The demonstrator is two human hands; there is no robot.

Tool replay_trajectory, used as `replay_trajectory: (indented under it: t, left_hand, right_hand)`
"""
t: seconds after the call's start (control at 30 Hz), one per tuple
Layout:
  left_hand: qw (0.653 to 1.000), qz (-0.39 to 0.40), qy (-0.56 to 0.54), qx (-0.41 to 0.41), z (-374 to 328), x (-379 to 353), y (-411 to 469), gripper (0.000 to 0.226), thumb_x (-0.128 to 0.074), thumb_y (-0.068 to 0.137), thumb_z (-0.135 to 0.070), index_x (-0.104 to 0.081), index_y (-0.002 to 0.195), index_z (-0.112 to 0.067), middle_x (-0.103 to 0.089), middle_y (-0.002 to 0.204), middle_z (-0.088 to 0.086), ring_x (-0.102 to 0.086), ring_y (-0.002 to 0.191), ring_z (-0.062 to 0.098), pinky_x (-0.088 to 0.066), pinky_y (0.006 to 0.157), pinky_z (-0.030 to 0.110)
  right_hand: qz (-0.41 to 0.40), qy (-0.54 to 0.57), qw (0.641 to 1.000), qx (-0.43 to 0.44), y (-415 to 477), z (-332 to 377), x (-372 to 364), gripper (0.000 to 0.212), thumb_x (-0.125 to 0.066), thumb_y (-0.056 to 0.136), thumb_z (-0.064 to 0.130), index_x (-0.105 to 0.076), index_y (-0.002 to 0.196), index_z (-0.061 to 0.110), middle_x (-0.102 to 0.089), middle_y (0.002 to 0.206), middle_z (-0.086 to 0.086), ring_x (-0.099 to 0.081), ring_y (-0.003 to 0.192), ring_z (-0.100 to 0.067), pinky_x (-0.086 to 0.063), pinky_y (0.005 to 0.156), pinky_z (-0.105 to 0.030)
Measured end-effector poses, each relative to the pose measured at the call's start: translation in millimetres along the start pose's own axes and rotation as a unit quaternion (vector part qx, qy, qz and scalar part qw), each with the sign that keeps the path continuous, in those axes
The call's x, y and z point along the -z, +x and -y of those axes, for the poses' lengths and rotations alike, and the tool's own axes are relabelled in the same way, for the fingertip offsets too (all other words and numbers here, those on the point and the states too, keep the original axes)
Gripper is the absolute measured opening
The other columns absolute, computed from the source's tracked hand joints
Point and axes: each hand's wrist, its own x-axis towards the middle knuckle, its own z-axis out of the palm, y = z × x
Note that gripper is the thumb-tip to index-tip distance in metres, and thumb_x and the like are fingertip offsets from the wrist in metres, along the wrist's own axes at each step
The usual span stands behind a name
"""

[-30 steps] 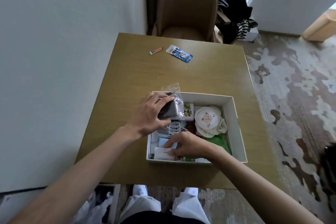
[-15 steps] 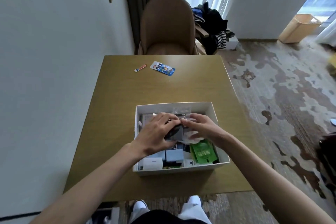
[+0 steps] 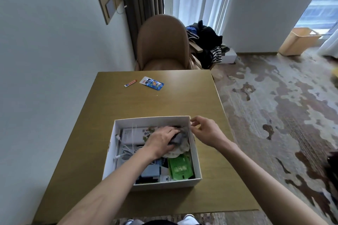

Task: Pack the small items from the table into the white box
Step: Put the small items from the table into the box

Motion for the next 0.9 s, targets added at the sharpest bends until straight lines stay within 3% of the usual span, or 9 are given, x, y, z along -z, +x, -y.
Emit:
replay_trajectory:
  t: [0.17,0.3,0.4,0.57,0.63,0.8,0.9]
  left_hand:
    - [0.999,0.011,0.034,0.036,-6,-16,11,0.068,-0.062,0.086,-0.029,-0.030,0.146,-0.028,-0.039,0.149,-0.002,-0.031,0.138,0.020,-0.027,0.114,0.037]
    - [0.998,0.007,-0.006,0.054,-1,-5,3,0.068,-0.068,0.082,-0.038,-0.038,0.142,-0.026,-0.035,0.151,-0.002,-0.022,0.143,0.020,-0.013,0.120,0.040]
    - [0.992,-0.029,-0.092,0.086,14,19,0,0.053,-0.060,0.087,-0.047,-0.050,0.132,-0.023,-0.048,0.141,-0.002,-0.027,0.141,0.017,-0.024,0.116,0.036]
    - [0.969,-0.157,-0.143,0.129,56,67,10,0.026,-0.049,0.094,-0.031,-0.062,0.113,-0.020,-0.063,0.120,-0.001,-0.048,0.121,0.011,-0.043,0.097,0.029]
    - [0.964,-0.170,-0.145,0.147,80,81,16,0.023,-0.050,0.094,-0.022,-0.063,0.113,-0.018,-0.064,0.117,-0.001,-0.053,0.115,0.010,-0.048,0.092,0.027]
    - [0.947,-0.123,-0.197,0.223,157,90,35,0.029,-0.055,0.091,-0.008,-0.059,0.119,-0.015,-0.064,0.115,0.000,-0.056,0.112,0.017,-0.050,0.093,0.036]
    - [0.947,0.021,-0.239,0.215,195,80,44,0.040,-0.060,0.089,-0.018,-0.052,0.127,-0.024,-0.061,0.115,-0.006,-0.055,0.112,0.013,-0.051,0.093,0.034]
  right_hand:
    - [0.003,-0.029,0.997,0.065,4,-10,9,0.023,-0.062,0.089,0.028,-0.067,0.111,0.021,-0.072,0.107,0.006,-0.065,0.077,-0.012,-0.054,0.075,-0.032]
    - [0.011,-0.004,0.996,0.087,20,-4,8,0.021,-0.063,0.088,0.020,-0.070,0.108,0.018,-0.072,0.101,0.007,-0.066,0.078,-0.014,-0.054,0.077,-0.031]
    - [0.007,0.024,0.995,0.097,41,11,4,0.022,-0.064,0.086,0.013,-0.071,0.106,0.017,-0.072,0.097,0.007,-0.066,0.079,-0.015,-0.053,0.075,-0.028]
    - [-0.002,0.053,0.992,0.111,92,47,-10,0.020,-0.066,0.085,0.009,-0.071,0.103,0.015,-0.070,0.094,0.007,-0.065,0.078,-0.011,-0.051,0.070,-0.023]
    - [0.005,0.059,0.993,0.103,115,58,-18,0.021,-0.066,0.084,0.009,-0.071,0.103,0.015,-0.070,0.095,0.005,-0.062,0.076,-0.006,-0.047,0.069,-0.021]
    - [0.145,-0.041,0.987,0.047,183,70,-51,0.033,-0.071,0.085,0.010,-0.067,0.117,0.015,-0.068,0.116,-0.003,-0.065,0.095,-0.016,-0.053,0.086,-0.031]
    - [0.248,-0.127,0.960,0.036,208,64,-80,0.043,-0.076,0.083,0.020,-0.063,0.124,0.018,-0.065,0.125,-0.002,-0.061,0.107,-0.018,-0.049,0.091,-0.031]
